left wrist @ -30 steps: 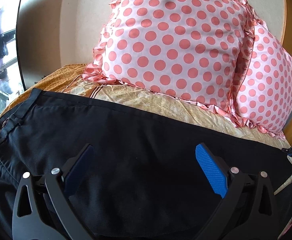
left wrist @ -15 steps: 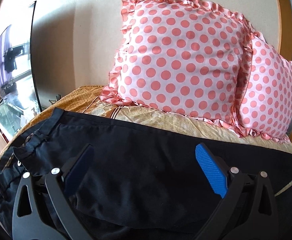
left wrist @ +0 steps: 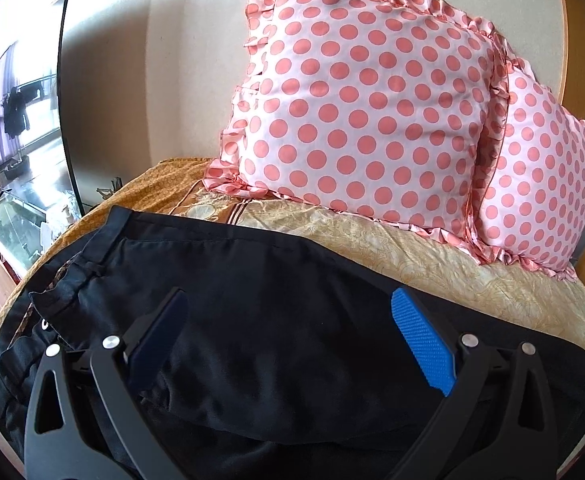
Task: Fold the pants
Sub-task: 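Close the right gripper on the pant leg and lift it up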
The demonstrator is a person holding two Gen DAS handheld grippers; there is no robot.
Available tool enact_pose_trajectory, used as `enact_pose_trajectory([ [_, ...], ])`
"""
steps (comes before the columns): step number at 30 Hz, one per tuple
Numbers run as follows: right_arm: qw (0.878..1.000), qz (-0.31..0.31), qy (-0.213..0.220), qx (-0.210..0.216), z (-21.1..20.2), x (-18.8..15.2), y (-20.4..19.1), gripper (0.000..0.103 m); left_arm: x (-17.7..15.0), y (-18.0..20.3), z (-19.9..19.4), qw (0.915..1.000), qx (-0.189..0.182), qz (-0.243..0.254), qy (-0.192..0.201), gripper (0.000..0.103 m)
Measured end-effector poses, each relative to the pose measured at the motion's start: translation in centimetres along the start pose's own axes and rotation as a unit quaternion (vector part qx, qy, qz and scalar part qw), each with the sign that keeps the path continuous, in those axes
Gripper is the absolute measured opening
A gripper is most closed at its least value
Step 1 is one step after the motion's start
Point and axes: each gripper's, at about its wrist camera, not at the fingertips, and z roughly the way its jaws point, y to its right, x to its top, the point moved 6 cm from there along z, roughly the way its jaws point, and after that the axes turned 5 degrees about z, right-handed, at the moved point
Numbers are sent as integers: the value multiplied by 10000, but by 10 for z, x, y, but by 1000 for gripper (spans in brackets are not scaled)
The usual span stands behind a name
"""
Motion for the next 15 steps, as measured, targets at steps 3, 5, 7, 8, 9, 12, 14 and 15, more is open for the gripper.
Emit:
enact_pose_trajectory([
  [3,9990,277,309,-153,-26,9,-1,49,-2,-11,4,9999,-58,-93,-62,101],
  [5,9949,792,360,502,-38,17,-18,50,-3,-22,8,9994,-162,-261,-151,101],
  [7,9800,1382,138,1425,-30,20,-46,50,-4,-31,13,9987,-201,-409,-227,101],
  [8,9653,1841,-129,1848,-15,18,-63,50,-4,-34,15,9984,-225,-450,-244,101],
  [9,9484,2242,-528,2180,5,14,-81,50,-4,-37,17,9983,-229,-478,-257,101],
  [12,9055,3152,-1484,2421,69,-8,-118,50,-5,-42,16,9988,-150,-420,-209,101],
  [14,9058,3240,-1741,2105,101,-21,-133,49,-6,-46,14,9993,47,-318,-175,101],
  [15,9099,3243,-1783,1875,112,-26,-137,49,-6,-50,12,9994,162,-280,-135,101],
])
